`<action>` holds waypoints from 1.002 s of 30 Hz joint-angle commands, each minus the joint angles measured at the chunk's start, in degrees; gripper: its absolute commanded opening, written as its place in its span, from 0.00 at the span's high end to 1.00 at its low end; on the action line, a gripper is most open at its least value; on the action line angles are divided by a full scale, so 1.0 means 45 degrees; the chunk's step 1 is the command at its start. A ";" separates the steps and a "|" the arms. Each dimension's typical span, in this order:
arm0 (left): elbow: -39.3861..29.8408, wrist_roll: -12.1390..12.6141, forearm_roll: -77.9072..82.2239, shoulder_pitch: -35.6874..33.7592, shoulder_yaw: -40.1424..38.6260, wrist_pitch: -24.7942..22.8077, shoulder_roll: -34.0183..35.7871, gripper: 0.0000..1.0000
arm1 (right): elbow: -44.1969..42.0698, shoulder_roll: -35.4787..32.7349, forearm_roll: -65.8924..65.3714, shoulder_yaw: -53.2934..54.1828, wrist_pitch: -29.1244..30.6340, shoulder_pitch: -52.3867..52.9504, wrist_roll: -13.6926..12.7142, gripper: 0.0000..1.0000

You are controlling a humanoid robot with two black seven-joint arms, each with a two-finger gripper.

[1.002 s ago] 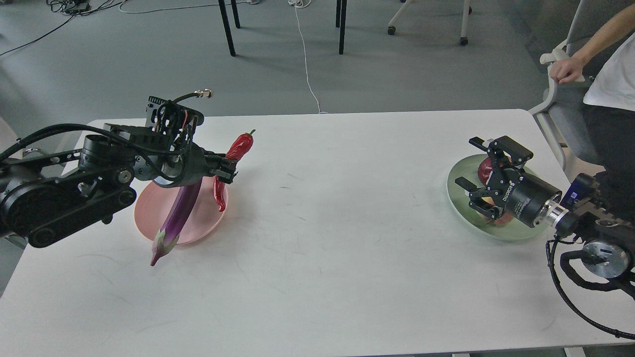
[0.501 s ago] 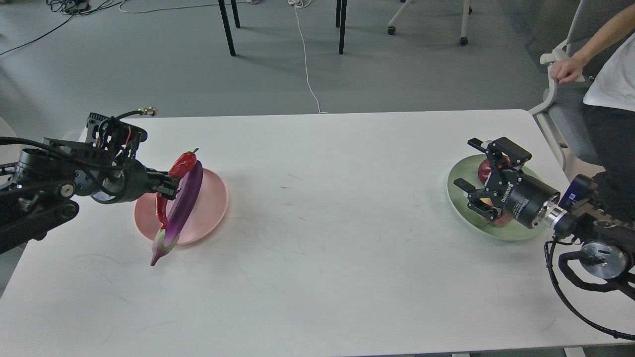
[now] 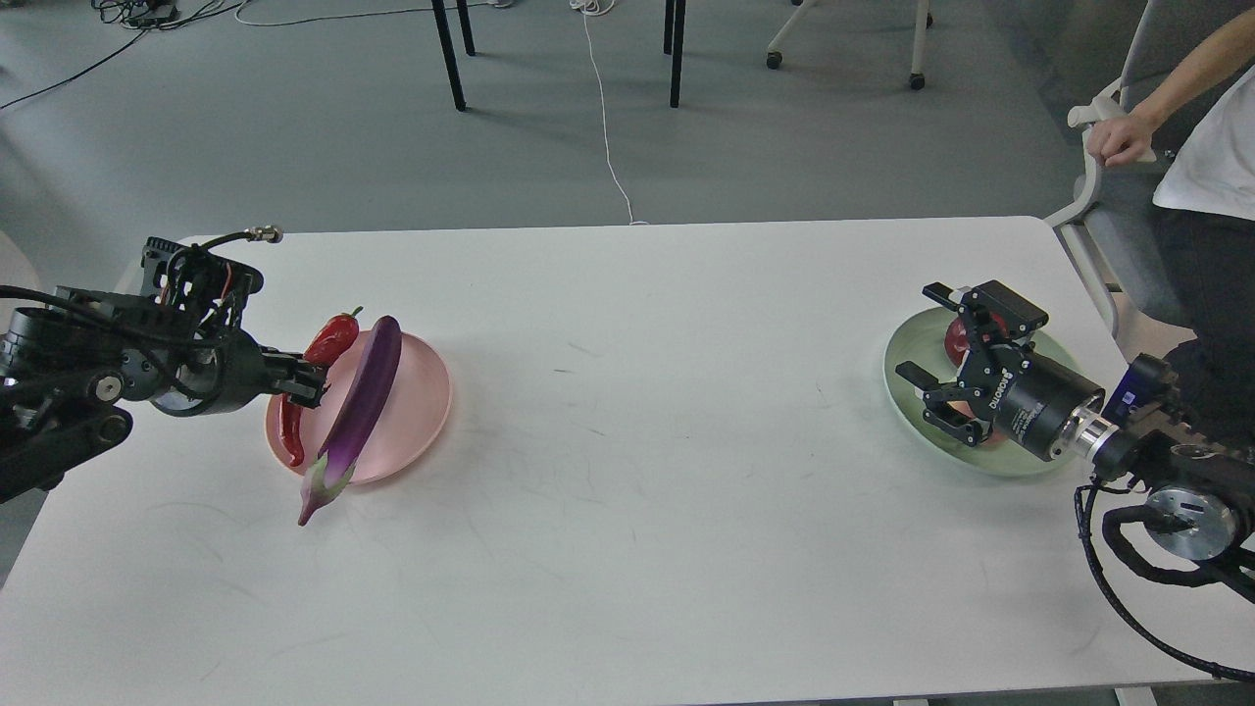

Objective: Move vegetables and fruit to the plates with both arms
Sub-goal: 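Release the chili pepper and hold the left gripper above the plate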

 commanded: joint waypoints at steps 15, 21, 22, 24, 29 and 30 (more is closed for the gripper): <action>0.0218 -0.0136 -0.0193 0.0031 -0.0334 0.0000 -0.0193 0.02 | -0.0010 -0.0004 0.0001 0.0058 -0.0038 -0.0028 0.0000 0.01; 0.0218 -0.0917 -0.1418 0.0206 -0.1954 0.0437 -0.1110 0.02 | -0.0010 -0.0024 0.0020 0.0468 -0.0057 0.0128 0.0000 0.01; 0.0218 -0.1034 -0.2255 0.0323 -0.2053 0.1060 -0.1266 0.02 | -0.0010 -0.0024 0.0020 0.0624 -0.0057 0.0147 0.0000 0.01; 0.0141 -0.1288 -0.4303 0.0576 -0.2112 0.2290 -0.1656 0.02 | -0.0049 -0.0004 0.0040 0.1130 -0.0096 0.0147 0.0000 0.01; 0.0179 -0.2440 -0.9462 0.1221 -0.2171 0.6154 -0.3217 0.02 | 0.0029 -0.0004 0.0098 0.2381 -0.0604 0.0147 0.0000 0.01; 0.0141 -0.2655 -1.0128 0.1377 -0.2306 0.7014 -0.3433 0.02 | -0.0048 -0.0004 0.0098 0.2499 -0.0585 0.0205 0.0000 0.01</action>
